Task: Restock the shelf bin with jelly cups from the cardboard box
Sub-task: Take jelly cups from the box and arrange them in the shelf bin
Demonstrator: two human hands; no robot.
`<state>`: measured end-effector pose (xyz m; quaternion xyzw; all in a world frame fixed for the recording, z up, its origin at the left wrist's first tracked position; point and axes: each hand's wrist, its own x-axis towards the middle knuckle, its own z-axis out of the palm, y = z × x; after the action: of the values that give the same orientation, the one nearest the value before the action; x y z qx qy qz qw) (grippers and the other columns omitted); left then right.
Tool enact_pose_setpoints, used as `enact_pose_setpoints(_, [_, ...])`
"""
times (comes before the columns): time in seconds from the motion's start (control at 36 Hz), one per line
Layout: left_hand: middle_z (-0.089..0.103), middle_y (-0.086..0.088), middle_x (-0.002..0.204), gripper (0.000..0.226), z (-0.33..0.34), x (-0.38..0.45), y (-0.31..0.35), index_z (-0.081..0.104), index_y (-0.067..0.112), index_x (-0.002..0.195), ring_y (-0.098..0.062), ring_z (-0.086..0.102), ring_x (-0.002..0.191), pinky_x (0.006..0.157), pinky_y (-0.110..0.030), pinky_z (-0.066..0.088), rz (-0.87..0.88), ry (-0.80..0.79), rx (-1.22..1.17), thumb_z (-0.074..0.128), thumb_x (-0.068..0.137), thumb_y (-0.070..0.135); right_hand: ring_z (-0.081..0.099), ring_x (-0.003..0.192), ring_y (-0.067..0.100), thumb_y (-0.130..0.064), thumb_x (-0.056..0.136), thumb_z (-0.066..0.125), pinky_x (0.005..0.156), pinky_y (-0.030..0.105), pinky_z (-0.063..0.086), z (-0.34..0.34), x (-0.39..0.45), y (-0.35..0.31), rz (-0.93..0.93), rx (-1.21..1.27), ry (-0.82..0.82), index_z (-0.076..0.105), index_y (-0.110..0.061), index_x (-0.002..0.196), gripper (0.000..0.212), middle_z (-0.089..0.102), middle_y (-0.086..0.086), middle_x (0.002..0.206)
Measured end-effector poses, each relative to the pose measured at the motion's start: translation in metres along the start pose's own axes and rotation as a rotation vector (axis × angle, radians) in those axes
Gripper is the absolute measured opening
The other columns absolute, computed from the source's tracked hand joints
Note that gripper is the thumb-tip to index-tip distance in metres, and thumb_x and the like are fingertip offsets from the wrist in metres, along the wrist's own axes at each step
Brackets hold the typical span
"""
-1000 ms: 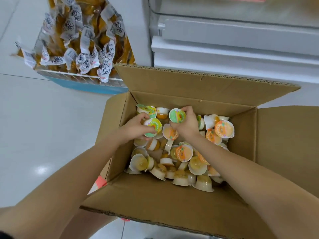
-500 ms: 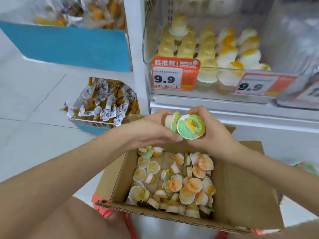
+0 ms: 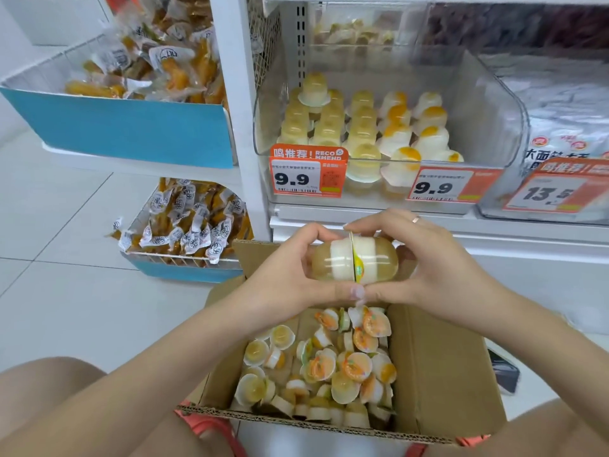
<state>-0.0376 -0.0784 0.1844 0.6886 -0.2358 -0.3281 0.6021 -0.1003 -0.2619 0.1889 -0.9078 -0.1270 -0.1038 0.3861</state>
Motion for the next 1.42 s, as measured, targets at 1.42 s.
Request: enact_pose_setpoints(1.42, [0.040, -0.009, 0.127, 0.043, -0.079, 0.071, 0.012, 0.038, 0.015, 0.126, -0.026, 0.038, 0.115, 0.084, -0.035, 0.040, 0.169, 0.256, 1.313, 0.055, 0.089, 0.030, 0.050, 0.120, 0.025, -0.032, 0.070, 0.082, 0.084, 0.027, 0.041, -0.038, 0.263, 0.057, 0.372, -0.385, 0.000, 0.037, -0.017, 0.141, 0.085, 0.046, 0.007, 0.137])
